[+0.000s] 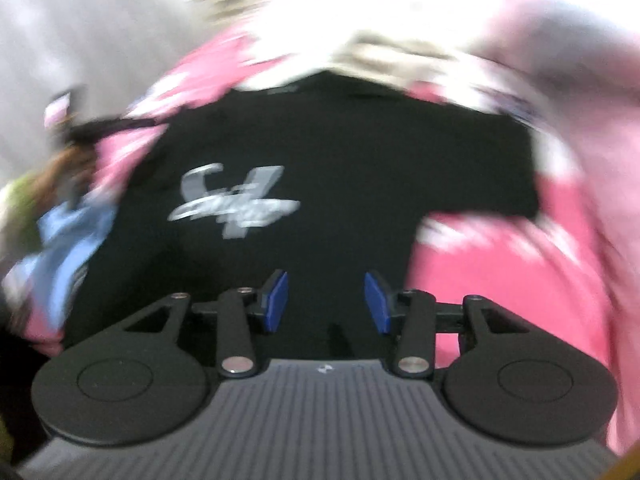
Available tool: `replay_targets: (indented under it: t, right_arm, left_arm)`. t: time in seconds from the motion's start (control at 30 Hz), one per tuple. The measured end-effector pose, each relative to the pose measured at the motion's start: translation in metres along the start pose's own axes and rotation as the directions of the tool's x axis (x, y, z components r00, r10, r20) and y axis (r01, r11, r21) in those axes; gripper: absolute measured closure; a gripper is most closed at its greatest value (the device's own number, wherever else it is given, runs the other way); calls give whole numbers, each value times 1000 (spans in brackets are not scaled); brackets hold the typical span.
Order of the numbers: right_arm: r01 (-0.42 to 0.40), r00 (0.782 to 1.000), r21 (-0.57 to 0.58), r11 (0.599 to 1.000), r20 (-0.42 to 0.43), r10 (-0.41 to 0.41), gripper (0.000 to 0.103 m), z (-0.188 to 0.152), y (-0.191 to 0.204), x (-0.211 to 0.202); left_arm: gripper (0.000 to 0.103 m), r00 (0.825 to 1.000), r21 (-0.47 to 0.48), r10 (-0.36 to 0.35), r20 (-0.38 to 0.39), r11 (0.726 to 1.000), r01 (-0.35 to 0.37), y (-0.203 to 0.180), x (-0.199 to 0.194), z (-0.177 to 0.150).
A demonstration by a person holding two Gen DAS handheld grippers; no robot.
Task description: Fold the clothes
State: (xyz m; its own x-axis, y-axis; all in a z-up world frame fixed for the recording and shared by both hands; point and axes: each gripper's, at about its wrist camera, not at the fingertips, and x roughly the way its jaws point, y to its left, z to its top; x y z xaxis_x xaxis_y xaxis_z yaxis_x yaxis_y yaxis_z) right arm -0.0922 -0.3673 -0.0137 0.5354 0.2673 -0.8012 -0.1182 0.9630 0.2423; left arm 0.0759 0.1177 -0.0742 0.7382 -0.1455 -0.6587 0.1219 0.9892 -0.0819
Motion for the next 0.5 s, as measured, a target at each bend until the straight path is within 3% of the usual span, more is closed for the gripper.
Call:
replay_targets:
  t: [0.13,0.2,0.3,0.47,0.5]
  right_arm:
    - [128,988,193,973,56,-141,61,-13,-51,6]
    - [112,986,315,942,84,-146,61,-8,-79,18]
    - [28,984,505,863,138,-113,61,4,-122,33]
    - [-55,982,718,694,164,-92,61,14,-176,64]
    - [-62,984,730,680,160,-82,62,16,-181,72]
  left_arm:
    - [27,992,59,-120,23,991,119,-48,-16,13]
    - [24,981,60,-193,6,980,192,-77,-16,15]
    - [12,963,98,-269,-23,958,270,-127,-9,11]
    - [8,926,163,-372,-62,912,377,-206,9,-11]
    - [8,917,170,-393,-74,901,400,-220,15,-18]
